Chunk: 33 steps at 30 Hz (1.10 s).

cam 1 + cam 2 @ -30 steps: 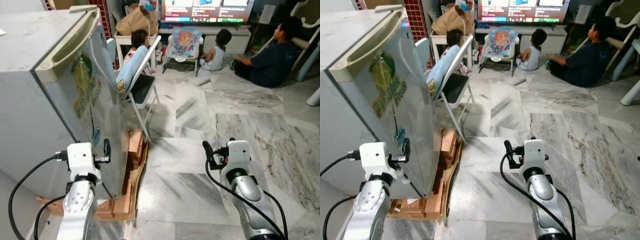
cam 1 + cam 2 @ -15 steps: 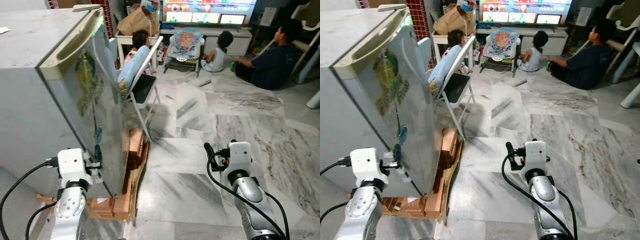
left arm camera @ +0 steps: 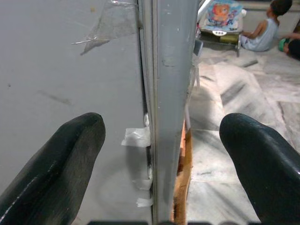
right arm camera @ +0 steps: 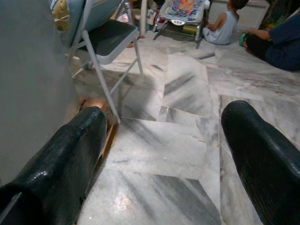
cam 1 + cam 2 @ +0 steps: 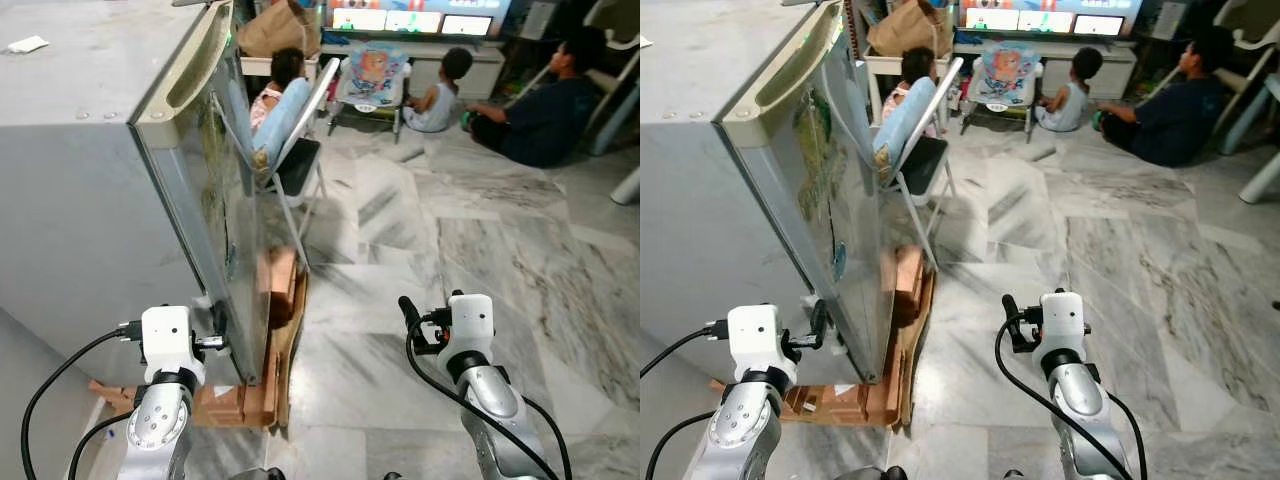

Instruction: Restocking fridge

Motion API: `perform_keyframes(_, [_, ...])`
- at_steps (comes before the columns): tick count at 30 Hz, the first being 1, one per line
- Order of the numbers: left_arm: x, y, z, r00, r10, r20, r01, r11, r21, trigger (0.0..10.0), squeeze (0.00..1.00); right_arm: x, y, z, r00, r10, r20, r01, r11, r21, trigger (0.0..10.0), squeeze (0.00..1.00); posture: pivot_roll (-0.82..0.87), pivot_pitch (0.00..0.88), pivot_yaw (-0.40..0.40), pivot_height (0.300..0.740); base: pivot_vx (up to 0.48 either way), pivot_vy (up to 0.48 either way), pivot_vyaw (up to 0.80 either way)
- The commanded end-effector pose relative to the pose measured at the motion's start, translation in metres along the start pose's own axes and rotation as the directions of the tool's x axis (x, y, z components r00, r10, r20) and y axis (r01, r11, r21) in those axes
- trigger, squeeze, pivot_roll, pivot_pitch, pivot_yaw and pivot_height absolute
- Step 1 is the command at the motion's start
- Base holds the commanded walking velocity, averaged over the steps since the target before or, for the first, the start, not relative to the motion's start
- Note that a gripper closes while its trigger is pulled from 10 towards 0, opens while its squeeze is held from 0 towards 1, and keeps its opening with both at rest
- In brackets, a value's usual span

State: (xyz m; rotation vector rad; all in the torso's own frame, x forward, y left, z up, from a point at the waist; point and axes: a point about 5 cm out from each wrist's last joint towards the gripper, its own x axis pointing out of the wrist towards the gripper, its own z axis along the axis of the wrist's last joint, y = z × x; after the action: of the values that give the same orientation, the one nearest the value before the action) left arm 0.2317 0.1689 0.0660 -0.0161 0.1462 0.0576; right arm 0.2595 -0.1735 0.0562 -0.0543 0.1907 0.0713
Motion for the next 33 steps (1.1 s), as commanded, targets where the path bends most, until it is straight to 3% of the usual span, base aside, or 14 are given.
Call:
perform_keyframes(1, [0.0, -0.006, -0.002, 0.999, -0.035, -0.012, 0.034, 0.999, -0.022, 10.0, 0.0, -0.001, -0.009, 0.005, 1.0, -0.029, 0.009, 0.029, 1.0, -0.006, 10.0, 0.0, -0.03, 0.117, 0.023, 0.74, 0.0, 0.0, 0.0])
perform_keyframes(13, [0.008, -0.014, -0.001, 0.998, -0.057, -0.008, 0.056, 0.998, -0.032, 10.0, 0.0, 0.007, -0.017, 0.017, 1.0, -0.011, 0.023, 0.012, 0.999, -0.039, 10.0, 0.0, -0.05, 0.096, -0.012, 0.74, 0.0, 0.0, 0.0])
perform_keyframes(28, [0.014, -0.015, 0.003, 0.996, -0.085, 0.003, 0.085, 0.996, -0.016, 10.0, 0.0, 0.001, -0.013, 0.013, 1.0, -0.02, 0.014, 0.02, 1.0, -0.021, 10.0, 0.0, -0.06, 0.112, 0.011, 0.74, 0.0, 0.0, 0.0])
perform_keyframes(33, [0.019, -0.019, 0.003, 0.996, -0.093, -0.008, 0.093, 0.994, -0.055, 10.0, 0.0, 0.0, -0.014, 0.013, 1.0, -0.023, 0.011, 0.023, 0.999, -0.022, 10.0, 0.0, -0.06, 0.131, 0.006, 0.74, 0.0, 0.0, 0.0])
